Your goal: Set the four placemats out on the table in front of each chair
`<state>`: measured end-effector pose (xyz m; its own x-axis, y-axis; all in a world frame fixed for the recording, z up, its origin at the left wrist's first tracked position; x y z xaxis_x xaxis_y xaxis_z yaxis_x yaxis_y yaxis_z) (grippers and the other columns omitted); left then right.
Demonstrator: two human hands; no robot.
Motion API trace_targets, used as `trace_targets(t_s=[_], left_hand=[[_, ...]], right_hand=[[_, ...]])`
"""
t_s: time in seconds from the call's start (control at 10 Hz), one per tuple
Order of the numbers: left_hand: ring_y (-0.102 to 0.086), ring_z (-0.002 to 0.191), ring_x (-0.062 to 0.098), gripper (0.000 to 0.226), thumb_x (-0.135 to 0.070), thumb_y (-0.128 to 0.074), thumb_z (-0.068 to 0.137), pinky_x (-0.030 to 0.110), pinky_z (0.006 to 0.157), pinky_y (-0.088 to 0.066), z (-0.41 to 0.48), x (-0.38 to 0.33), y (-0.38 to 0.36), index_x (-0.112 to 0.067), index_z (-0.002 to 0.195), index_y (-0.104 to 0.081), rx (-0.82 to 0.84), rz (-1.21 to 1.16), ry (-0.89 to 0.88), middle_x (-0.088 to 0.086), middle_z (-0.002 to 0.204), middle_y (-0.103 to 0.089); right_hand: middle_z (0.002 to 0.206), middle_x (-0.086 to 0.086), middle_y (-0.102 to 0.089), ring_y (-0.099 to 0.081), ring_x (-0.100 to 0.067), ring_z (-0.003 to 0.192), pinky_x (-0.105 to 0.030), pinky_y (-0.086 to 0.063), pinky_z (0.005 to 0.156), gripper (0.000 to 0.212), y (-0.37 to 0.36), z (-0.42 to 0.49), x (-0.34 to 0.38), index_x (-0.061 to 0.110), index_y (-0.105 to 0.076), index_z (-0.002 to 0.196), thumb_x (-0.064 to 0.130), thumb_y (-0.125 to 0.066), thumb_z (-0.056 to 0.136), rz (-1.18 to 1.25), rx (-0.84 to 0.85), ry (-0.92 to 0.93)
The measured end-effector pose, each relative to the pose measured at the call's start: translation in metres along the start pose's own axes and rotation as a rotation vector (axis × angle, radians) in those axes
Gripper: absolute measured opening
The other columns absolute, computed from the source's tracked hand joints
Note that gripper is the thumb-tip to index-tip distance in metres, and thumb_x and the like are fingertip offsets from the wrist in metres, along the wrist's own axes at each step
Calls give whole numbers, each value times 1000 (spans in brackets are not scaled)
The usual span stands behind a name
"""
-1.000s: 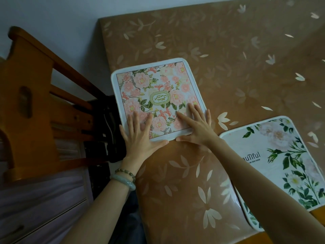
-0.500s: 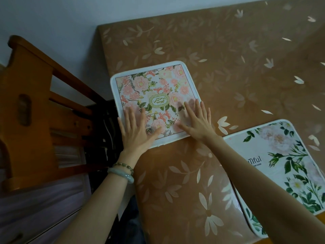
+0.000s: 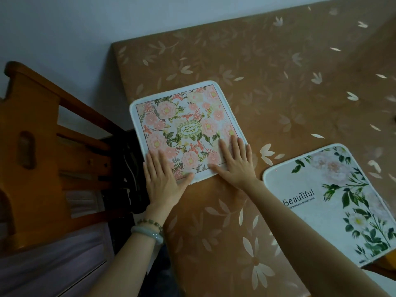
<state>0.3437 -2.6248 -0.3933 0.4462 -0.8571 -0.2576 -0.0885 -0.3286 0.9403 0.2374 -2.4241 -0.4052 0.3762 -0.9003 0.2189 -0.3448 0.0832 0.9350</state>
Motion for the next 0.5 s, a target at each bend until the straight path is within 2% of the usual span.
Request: trace_targets(t_s=[0.1,0.2,0.3,0.4,0.5], left_hand=[[19,146,33,116,-83,-32,76,50,118,9,3,-4,6,-8,149,17,25,-50,-3,22,159,15],[19,147,29,115,-83,-38,74,48,119,8,7,-19,33,-17,150,18,-23,-165,-93,16,160,17],[9,149,24,111,-71,-55,76,47,121,0,2,-45,79,-17,153,5,-127,-500,-207,11,162,6],[-11,148,17,101,-47,-70,77,50,117,-23,-25,-71,129,-26,151,-4,-175,-924,-292,4,160,-9],[-20,143,0,92,-46,-70,78,34,117,-26,-64,-96,181,-35,149,-12,-299,-1062,-455,-8,156,-19]], right_hand=[[162,-7,15,18,-24,148,-50,10,119,87,16,2,7,34,7,152,75,-31,86,142,80,-21],[162,2,-14,-12,-20,149,-57,-18,117,80,61,-12,11,33,-18,152,60,-55,87,747,-59,-114],[160,10,-21,-23,-10,144,-43,-25,116,83,112,-49,15,39,-21,149,59,-63,80,1025,-305,-147],[160,11,-20,-23,1,142,-28,-24,115,90,162,-101,22,35,-17,151,53,-68,80,1095,-501,-62],[157,8,-27,-31,2,139,-24,-34,112,87,215,-154,16,27,-21,151,38,-71,82,1092,-716,97]])
Point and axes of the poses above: each hand's wrist, its own z-axis towards the middle knuckle, its own y-axis out of the back of the hand, x = y × z, the point moved 5 cm from there along z, towards the middle knuckle
